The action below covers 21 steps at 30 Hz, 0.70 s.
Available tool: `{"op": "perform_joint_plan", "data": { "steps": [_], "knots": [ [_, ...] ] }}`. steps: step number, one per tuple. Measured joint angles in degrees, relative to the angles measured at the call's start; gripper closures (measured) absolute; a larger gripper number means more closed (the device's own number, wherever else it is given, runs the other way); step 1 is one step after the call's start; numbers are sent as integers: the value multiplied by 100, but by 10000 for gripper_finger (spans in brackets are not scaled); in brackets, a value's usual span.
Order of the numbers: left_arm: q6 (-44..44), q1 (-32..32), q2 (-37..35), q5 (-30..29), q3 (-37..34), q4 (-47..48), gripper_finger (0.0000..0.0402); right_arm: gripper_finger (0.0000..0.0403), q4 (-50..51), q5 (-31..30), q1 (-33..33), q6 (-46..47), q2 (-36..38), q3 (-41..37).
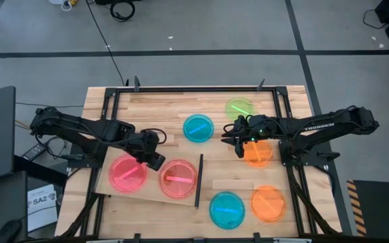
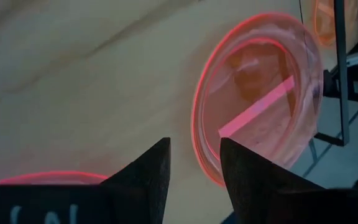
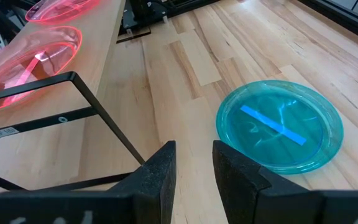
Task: Place and stack plates onto a shelf
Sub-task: Stack the green plate on top of the red plate on the shelf
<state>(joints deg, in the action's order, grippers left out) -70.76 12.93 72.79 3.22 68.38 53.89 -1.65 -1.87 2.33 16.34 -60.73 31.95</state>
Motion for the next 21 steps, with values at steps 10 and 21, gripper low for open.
{"op": "perform_joint_plan", "data": {
  "steps": [10,21],
  "knots": [
    [1328,0,0,-763,0,-2,255,291,1,0,0,2,0,1],
    [2772,0,0,-1951,2,-10,255,291,0,-242,103,354,0,0]
  ]
}}
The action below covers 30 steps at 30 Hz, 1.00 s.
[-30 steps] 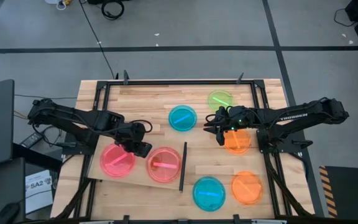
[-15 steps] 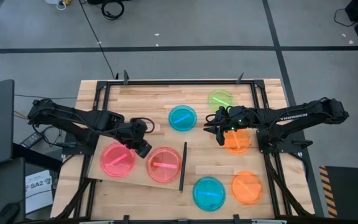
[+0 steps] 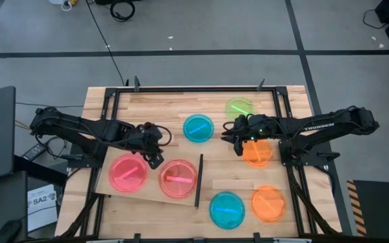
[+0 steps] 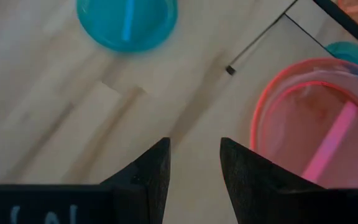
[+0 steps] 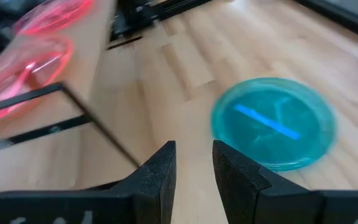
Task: Place and stack plates onto a shelf
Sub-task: Stack the green plate on top of the red plate on the shelf
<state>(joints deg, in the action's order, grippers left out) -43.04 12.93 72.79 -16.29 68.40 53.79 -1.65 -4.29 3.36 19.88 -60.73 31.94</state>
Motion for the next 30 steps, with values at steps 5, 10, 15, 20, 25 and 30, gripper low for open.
{"op": "perform_joint_plan", "data": {
  "steps": [5,10,15,20,25,30],
  "knots": [
    [430,-2,0,-379,0,-55,255,291,0,-418,443,508,0,1],
    [1085,-2,0,-643,0,-361,255,291,41,-444,1363,926,0,0],
    [1701,-190,0,-651,0,-705,255,291,460,122,2623,1058,-1,0],
    [2287,-807,2,-629,0,-835,255,291,943,541,3734,830,-2,1],
    [2892,-1645,2,29,0,-1017,255,291,992,583,4541,488,-2,0],
    [3352,-2344,2,594,0,-1305,255,291,1042,583,5161,224,-9,2]
  ]
}}
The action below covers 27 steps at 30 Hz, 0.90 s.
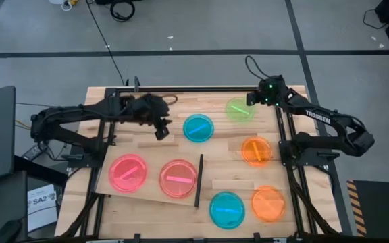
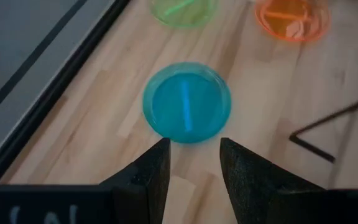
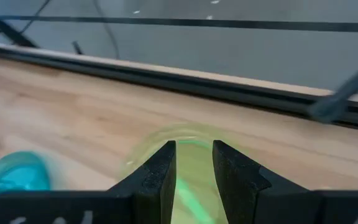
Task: Place and stack plates onto a shelf
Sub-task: Stack the green plate on top of the red plate on the shelf
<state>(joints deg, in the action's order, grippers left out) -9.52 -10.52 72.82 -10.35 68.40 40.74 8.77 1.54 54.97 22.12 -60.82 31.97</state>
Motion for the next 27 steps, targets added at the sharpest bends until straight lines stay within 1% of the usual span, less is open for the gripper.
{"op": "perform_joint_plan", "data": {
  "steps": [4,8,11,22,27],
  "knots": [
    [165,-378,0,153,0,-145,255,291,83,-22,398,-197,-9,-2],
    [184,-602,0,162,0,-140,255,291,103,73,669,-312,-240,0],
    [184,-681,0,164,0,-141,255,291,1,153,707,-324,-534,0],
    [167,-695,4,169,0,-146,255,291,-700,94,714,-324,-1458,9],
    [164,-694,4,171,0,-147,255,293,-1011,441,713,-227,-1797,11]
  ]
}}
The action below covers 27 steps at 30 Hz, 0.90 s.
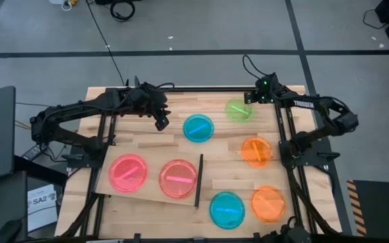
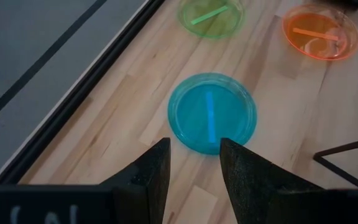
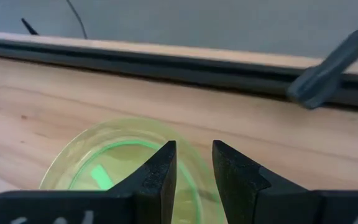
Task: Place and stack plates onto a shelf
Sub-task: Stack the green plate on top of the red plate on the shelf
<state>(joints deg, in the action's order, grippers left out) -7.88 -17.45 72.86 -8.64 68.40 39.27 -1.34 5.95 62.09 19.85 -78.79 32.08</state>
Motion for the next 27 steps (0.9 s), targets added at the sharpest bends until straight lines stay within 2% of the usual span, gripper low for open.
{"op": "perform_joint_plan", "data": {
  "steps": [7,13,23,27],
  "knots": [
    [-2,0,0,-3,0,-4,255,298,26,168,-1,154,-444,261],
    [-46,0,0,-2,0,-2,255,298,589,278,-12,447,-548,456],
    [-46,0,0,-2,0,0,255,298,632,-405,-12,649,-264,466],
    [-46,0,0,-2,0,0,255,298,1035,-355,-12,348,-262,612]
  ]
}}
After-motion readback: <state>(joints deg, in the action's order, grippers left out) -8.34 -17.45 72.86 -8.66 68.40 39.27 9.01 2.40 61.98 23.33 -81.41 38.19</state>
